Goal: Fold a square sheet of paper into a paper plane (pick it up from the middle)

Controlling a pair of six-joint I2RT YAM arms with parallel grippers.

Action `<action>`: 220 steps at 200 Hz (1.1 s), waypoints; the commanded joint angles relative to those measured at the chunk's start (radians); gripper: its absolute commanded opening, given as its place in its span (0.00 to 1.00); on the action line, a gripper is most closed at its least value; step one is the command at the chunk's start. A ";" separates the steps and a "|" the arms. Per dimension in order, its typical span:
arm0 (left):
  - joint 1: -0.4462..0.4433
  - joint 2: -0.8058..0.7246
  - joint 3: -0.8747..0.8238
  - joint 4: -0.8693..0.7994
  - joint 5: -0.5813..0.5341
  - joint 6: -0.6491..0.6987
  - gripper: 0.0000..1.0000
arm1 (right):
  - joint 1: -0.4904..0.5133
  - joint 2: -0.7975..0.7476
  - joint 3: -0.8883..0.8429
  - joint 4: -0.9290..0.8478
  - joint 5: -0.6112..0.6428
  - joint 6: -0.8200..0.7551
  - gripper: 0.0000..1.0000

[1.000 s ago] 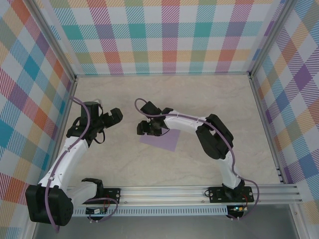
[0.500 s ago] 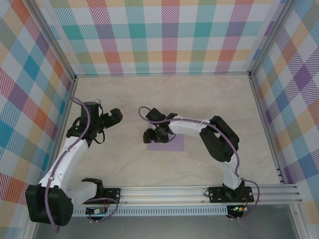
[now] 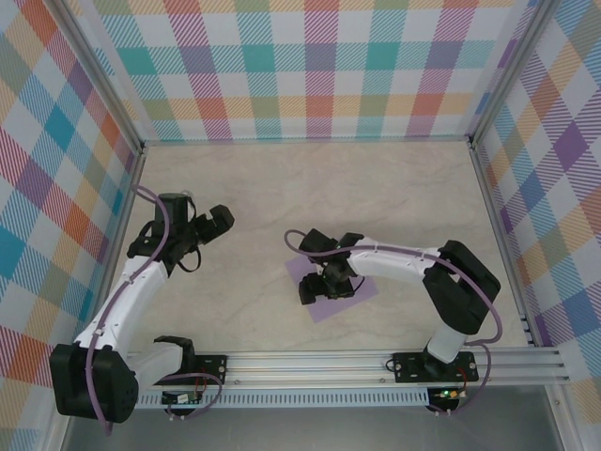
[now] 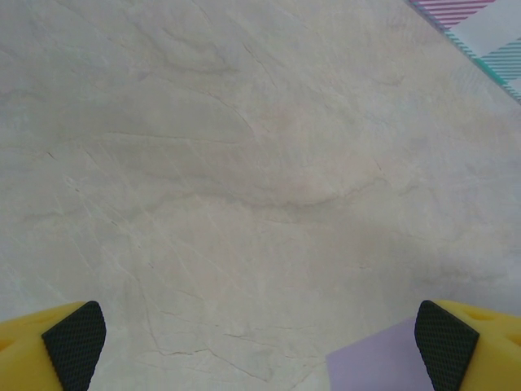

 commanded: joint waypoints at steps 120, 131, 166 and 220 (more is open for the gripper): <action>-0.212 0.061 -0.184 0.206 -0.011 -0.268 1.00 | -0.113 0.198 0.206 -0.135 0.096 -0.267 1.00; -0.218 0.071 -0.178 0.207 -0.016 -0.268 1.00 | -0.116 0.204 0.209 -0.134 0.098 -0.269 1.00; -0.235 0.094 -0.169 0.218 -0.027 -0.270 1.00 | -0.118 0.221 0.219 -0.142 0.120 -0.283 0.97; -0.251 0.125 -0.160 0.224 -0.037 -0.279 1.00 | -0.121 0.279 0.200 -0.128 0.129 -0.286 0.94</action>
